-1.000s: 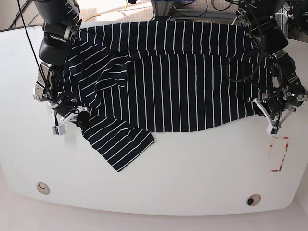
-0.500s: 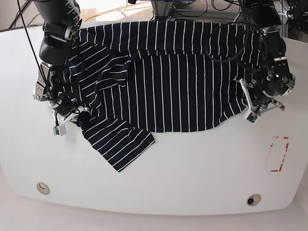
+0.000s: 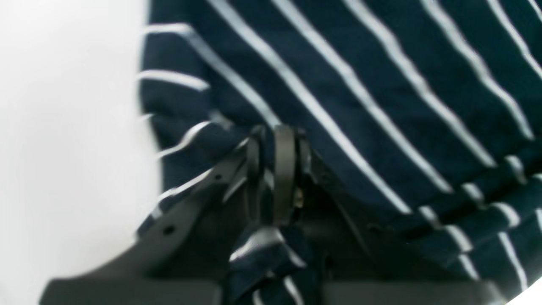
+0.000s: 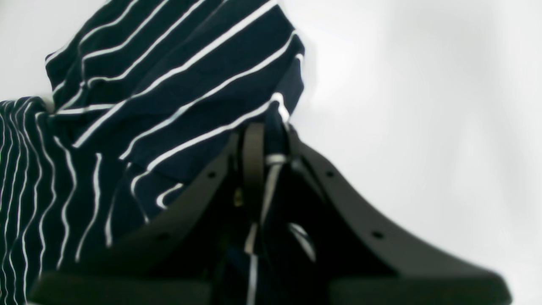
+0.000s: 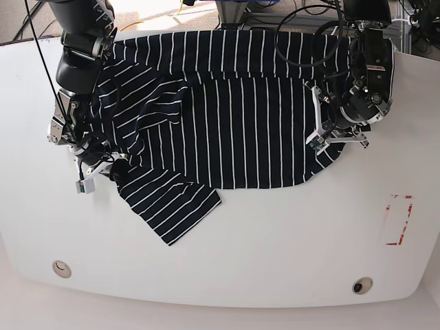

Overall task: Layout the t-shirt on the table in an organized manner, then fold the t-shirt properly
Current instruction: 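Drag the grasped fabric inward with the left gripper toward the right gripper, then move the left gripper back to the shirt's side edge and grasp, then fold the shirt over itself with both grippers, pulling the edge across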

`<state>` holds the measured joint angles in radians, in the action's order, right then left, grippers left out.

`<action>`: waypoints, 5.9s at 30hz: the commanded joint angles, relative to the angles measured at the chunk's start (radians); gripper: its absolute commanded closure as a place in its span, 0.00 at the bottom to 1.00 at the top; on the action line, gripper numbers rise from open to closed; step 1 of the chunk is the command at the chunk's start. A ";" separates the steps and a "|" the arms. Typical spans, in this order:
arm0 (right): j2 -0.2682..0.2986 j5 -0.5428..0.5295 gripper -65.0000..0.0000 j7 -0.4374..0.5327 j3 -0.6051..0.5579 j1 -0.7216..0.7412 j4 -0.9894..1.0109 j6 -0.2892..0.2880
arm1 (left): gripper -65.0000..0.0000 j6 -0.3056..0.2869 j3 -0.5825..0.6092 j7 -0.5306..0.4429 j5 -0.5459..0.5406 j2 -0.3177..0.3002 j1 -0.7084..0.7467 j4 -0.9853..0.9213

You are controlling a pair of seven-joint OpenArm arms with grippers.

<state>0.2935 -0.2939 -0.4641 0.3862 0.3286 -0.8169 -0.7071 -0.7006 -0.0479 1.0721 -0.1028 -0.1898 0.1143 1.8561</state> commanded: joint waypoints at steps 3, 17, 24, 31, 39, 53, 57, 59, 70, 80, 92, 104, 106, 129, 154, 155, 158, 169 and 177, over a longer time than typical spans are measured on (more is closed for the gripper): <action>0.009 0.025 0.91 -0.037 0.000 0.008 -0.005 0.009 | 0.89 0.002 -0.023 -0.011 0.001 -0.010 -0.012 0.020; 0.009 0.025 0.91 -0.037 0.000 0.008 -0.003 0.009 | 0.50 0.002 -0.292 -0.010 0.002 -0.007 -0.103 -0.002; 0.009 0.025 0.91 -0.037 0.000 0.007 -0.003 0.009 | 0.49 0.002 -0.307 -0.010 0.002 -0.033 -0.144 -0.146; 0.008 0.025 0.91 -0.037 0.000 0.007 -0.002 0.009 | 0.50 0.002 -0.297 -0.010 0.001 -0.032 -0.161 -0.247; -0.010 0.026 0.91 -0.037 0.000 0.008 -0.002 0.009 | 0.50 0.002 -0.278 -0.007 -0.097 -0.037 -0.156 -0.261; -0.010 0.026 0.91 -0.037 0.000 0.008 -0.002 0.009 | 0.50 0.002 -0.283 0.121 -0.338 -0.104 -0.135 -0.230; -0.010 0.026 0.91 -0.037 0.000 0.008 -0.002 0.009 | 0.50 0.002 -0.284 0.124 -0.338 -0.104 -0.130 -0.235; -0.010 0.026 0.91 -0.037 0.000 0.008 -0.002 0.009 | 0.50 0.002 -0.281 0.124 -0.338 -0.106 -0.113 -0.235; -0.010 0.026 0.91 -0.037 0.000 0.010 -0.002 0.009 | 0.50 0.002 -0.280 0.124 -0.338 -0.116 -0.074 -0.235; -0.010 0.026 0.91 -0.037 0.000 0.010 -0.002 0.009 | 0.49 0.002 -0.280 0.121 -0.337 -0.116 -0.074 -0.237; -0.010 0.026 0.91 -0.037 0.000 0.010 -0.002 0.009 | 0.50 0.002 -0.278 0.119 -0.314 -0.116 -0.081 -0.296; -0.010 0.026 0.91 -0.037 0.000 0.011 -0.002 0.009 | 0.55 0.002 -0.278 0.119 -0.277 -0.113 -0.097 -0.309; -0.010 0.026 0.91 -0.037 0.000 0.011 -0.002 0.009 | 0.64 0.002 -0.278 0.119 -0.277 -0.115 -0.100 -0.309; -0.010 0.026 0.91 -0.037 0.000 0.011 -0.003 0.009 | 0.93 0.002 -0.284 0.124 -0.269 -0.126 -0.101 -0.082; 0.017 0.026 1.00 -0.037 0.000 0.037 -0.014 0.009 | 1.00 0.002 -0.327 0.044 -0.054 -0.170 -0.229 -0.082; 0.017 0.026 1.00 -0.038 0.000 0.037 -0.023 0.009 | 1.00 0.002 -0.327 0.038 -0.050 -0.168 -0.230 -0.082; 0.017 0.026 1.00 -0.061 0.000 0.034 -0.075 0.009 | 1.00 0.002 -0.326 0.027 -0.045 -0.168 -0.252 -0.082; 0.017 0.026 1.00 -0.226 0.000 0.028 -0.316 0.009 | 1.00 0.002 -0.294 0.000 0.028 -0.132 -0.318 -0.152; 0.017 0.026 1.00 -0.322 0.000 0.027 -0.457 0.009 | 1.00 0.002 -0.292 -0.002 0.070 -0.106 -0.384 -0.206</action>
<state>0.2935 -0.2565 -0.7853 0.3840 0.3309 -1.2282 -0.6994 -0.7013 -0.3363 1.0859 -0.0406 -0.2825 -0.2375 1.6505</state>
